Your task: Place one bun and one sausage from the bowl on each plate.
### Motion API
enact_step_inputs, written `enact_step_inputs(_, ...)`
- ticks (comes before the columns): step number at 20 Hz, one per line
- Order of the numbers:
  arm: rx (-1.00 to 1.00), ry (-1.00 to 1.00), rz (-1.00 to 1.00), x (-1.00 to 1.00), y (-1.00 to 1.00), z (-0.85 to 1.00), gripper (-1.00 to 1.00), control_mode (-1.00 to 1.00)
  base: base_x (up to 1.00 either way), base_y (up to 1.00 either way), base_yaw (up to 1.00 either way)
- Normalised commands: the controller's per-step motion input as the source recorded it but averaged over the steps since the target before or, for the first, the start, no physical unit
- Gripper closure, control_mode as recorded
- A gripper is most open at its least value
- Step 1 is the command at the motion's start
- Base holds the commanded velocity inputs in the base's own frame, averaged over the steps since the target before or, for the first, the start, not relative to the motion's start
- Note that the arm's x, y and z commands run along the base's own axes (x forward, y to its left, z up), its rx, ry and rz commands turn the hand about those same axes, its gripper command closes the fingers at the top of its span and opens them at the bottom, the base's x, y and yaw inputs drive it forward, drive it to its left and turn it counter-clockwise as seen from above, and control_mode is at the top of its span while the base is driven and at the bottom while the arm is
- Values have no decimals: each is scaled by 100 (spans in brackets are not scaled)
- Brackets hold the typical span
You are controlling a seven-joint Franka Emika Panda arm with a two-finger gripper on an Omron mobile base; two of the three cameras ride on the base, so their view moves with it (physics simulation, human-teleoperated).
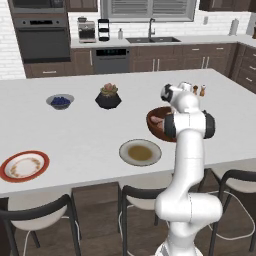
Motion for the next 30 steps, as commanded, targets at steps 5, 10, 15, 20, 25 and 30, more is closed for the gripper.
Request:
enact_step_inputs(5, -8, 0, 5, -1, 54, -53, -100, -100, 0, 0, 0)
enact_step_inputs(10, -10, 1, 14, -22, 67, -41, -100, -100, 0, 0, 0)
enact_step_inputs(15, -9, 0, 25, -12, 66, -30, -100, -100, 0, 0, 0)
enact_step_inputs(20, -1, 0, 15, 16, 23, -29, -100, -100, 0, 0, 0)
enact_step_inputs(25, 0, 0, 0, 0, 0, 0, -100, -100, 0, 0, 0)
enact_step_inputs(30, 0, 0, 0, 0, 0, 0, 100, -100, 0, 0, 0)
